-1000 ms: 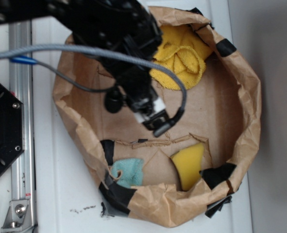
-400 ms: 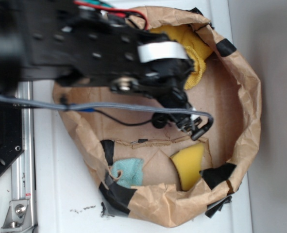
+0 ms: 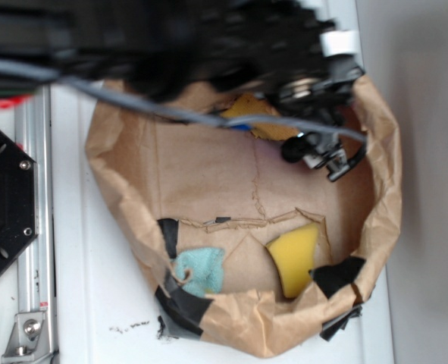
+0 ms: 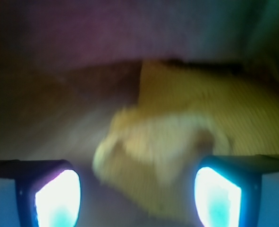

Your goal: Grab the yellow cloth.

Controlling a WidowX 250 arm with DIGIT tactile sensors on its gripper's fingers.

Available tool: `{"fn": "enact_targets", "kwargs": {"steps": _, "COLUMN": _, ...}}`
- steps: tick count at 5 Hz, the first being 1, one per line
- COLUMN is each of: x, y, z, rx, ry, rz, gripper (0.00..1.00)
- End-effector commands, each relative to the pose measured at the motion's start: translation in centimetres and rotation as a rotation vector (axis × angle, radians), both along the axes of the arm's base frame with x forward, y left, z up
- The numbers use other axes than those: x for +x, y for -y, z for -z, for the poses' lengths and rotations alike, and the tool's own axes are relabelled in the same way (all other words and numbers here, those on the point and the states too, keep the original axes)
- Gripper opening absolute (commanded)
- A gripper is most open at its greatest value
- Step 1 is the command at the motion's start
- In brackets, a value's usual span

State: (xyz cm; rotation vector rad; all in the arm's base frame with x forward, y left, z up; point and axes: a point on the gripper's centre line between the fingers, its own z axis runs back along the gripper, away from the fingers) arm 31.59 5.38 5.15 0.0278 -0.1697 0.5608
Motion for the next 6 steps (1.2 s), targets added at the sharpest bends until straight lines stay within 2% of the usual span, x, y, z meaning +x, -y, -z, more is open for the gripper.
{"fn": "enact_targets", "kwargs": {"steps": 1, "x": 2.6, "y": -1.5, "z": 0.8, "rx": 0.044, "ry": -0.011, "rz": -0.040, "gripper": 0.96}}
{"fn": "enact_targets", "kwargs": {"steps": 2, "x": 1.8, "y": -1.3, "z": 1.2, "rx": 0.024, "ry": 0.014, "rz": -0.060, "gripper": 0.00}}
{"fn": "enact_targets", "kwargs": {"steps": 4, "x": 0.4, "y": -0.4, "z": 0.1, "rx": 0.008, "ry": 0.035, "rz": -0.004, "gripper": 0.00}}
{"fn": "enact_targets", "kwargs": {"steps": 6, "x": -2.1, "y": 2.1, "z": -4.4, "rx": 0.021, "ry": 0.055, "rz": 0.257, "gripper": 0.00}}
